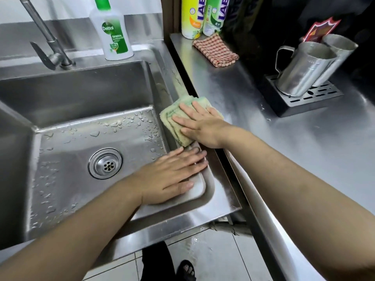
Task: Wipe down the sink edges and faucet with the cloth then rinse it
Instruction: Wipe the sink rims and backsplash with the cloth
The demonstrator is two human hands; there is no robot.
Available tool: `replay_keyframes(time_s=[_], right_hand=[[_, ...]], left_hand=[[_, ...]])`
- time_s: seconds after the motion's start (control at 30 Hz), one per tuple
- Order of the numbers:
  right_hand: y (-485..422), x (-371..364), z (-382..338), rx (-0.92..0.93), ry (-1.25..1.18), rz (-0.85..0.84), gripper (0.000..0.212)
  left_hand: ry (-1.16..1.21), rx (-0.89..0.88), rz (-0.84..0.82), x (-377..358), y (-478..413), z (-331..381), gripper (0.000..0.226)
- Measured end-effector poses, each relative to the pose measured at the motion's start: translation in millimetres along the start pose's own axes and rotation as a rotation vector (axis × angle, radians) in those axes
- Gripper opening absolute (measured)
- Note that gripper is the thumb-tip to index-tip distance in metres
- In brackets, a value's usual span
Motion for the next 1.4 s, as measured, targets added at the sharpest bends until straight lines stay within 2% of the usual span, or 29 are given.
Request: replay_keyframes(time_s=[0.3,0.37,0.5,0.57,0.83,0.97,1.17,1.4], right_hand=[[-133,52,-16,-0.121,0.020,0.062,0.049],[-144,55,-19,-0.126,0.026,0.069,0.049],[-125,52,-8,-0.092,-0.038,0.030,0.048],[-114,46,-5,-0.071,-0.036,0.023,0.047],[-210,81,-18,-0.218,-0.030,0.092,0.047],[-202,76,-18,-0.188,-0.022,0.097,0.047],[-155,57,-4,-0.081,-0.037,0.069,0.047],[-246,94,-13,-0.167,-0.018,0.130,0.045]], left_hand=[[0.039,-0.179,0.052,11,1,-22,0.054],[-0.007,-0.205,0.052,15,-2,-35,0.054],[-0.045,-0.149,-0.013,35,-10,-94,0.054],[-0.040,-0.189,-0.036,38,-12,-109,0.053],[-0.007,-0.268,0.088,34,-10,-113,0.050],[0.008,-0.312,0.076,43,-11,-115,0.052],[-0.033,-0.170,0.089,67,-5,-171,0.054],[-0.068,-0.137,0.111,59,-11,-179,0.052]])
Point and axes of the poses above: each hand's wrist, its own y-axis away from the middle knuckle, its own x-axis out of the back of the hand, z = x × y, the point moved 6 cm from there along -y, towards the middle knuckle, and after that the axes turned 13 degrees about -x, right-handed, at the moved point
